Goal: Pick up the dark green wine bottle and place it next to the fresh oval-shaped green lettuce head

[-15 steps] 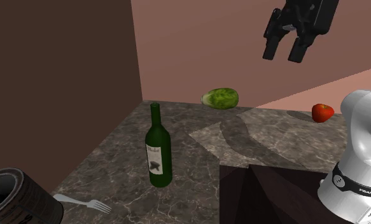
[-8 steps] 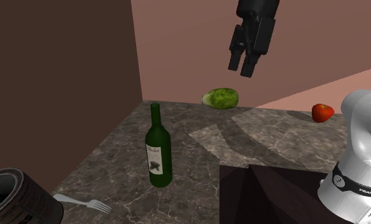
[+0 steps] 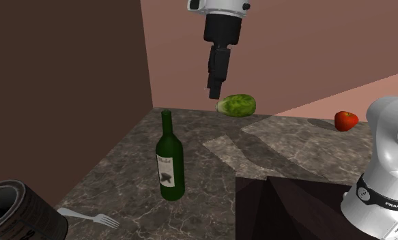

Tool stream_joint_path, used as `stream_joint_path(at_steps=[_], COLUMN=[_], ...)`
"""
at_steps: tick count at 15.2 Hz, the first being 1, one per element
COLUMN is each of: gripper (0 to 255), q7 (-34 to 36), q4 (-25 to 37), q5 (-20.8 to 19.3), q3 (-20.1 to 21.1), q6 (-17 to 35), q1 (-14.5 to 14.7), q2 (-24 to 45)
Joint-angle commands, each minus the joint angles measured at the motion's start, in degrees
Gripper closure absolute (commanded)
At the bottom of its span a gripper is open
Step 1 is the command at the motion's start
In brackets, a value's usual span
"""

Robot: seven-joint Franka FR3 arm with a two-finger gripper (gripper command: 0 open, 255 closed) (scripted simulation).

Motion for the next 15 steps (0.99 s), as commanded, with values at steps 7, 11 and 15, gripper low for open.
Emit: stream_joint_path(at_steps=[7, 11, 15], gripper=[0, 0, 0], q7=[-2.5, -3.4, -3.5], q4=[14.2, 22.1, 19.7], q5=[-0.4, -0.3, -0.2], q3=[-2.1, -2.7, -2.7], q6=[0.8, -0.2, 2.7], q1=[-1.6, -2.6, -2.6], q2=[18.2, 26.3, 26.8])
